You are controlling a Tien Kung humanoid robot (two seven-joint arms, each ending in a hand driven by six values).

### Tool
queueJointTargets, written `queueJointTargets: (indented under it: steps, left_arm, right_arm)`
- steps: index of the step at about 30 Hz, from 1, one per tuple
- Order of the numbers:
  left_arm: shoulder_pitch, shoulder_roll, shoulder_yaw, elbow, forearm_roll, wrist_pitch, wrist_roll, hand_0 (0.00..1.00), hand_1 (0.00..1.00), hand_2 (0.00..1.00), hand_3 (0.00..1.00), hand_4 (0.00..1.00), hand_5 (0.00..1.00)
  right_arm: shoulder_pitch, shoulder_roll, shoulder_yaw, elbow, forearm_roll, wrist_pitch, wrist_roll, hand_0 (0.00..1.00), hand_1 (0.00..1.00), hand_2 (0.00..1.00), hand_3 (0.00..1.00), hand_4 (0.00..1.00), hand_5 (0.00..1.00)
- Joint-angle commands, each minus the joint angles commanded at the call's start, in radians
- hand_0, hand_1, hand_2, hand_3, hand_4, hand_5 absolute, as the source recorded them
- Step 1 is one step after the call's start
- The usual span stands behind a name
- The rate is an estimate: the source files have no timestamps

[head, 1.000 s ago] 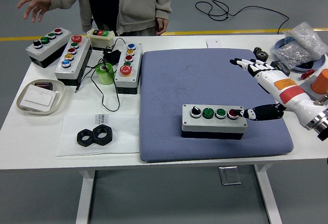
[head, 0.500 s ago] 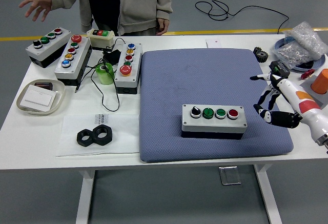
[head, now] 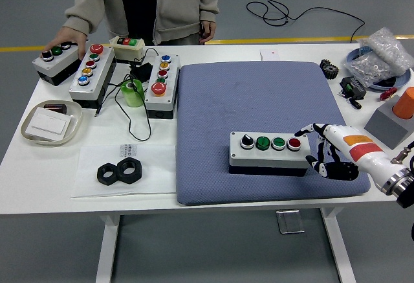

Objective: Pick up the button,place it on the desk,press the button,press the button

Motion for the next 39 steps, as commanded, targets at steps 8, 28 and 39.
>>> queueJointTargets:
  steps: [8, 28, 39]
  left_arm:
    - [-0.001, 0.0, 0.003, 0.0, -0.004, 0.0, -0.002, 0.73, 0.824, 0.844, 0.815, 0.605, 0.998]
    - [0.001, -0.001, -0.009, 0.0, 0.013, 0.001, 0.003, 0.727, 0.824, 0.843, 0.815, 0.605, 0.998]
    - [0.005, -0.001, -0.017, 0.001, 0.025, 0.001, 0.007, 0.734, 0.824, 0.844, 0.815, 0.604, 0.998]
  right_arm:
    - [0.025, 0.011, -0.031, -0.024, -0.015, 0.02, -0.013, 0.278, 0.072, 0.193, 0.738, 0.477, 0.002]
    - [0.037, 0.011, -0.062, -0.051, -0.032, 0.074, -0.043, 0.274, 0.065, 0.186, 0.74, 0.461, 0.002]
    - [0.034, 0.01, -0.042, -0.033, -0.028, 0.018, -0.034, 0.272, 0.064, 0.184, 0.741, 0.46, 0.002]
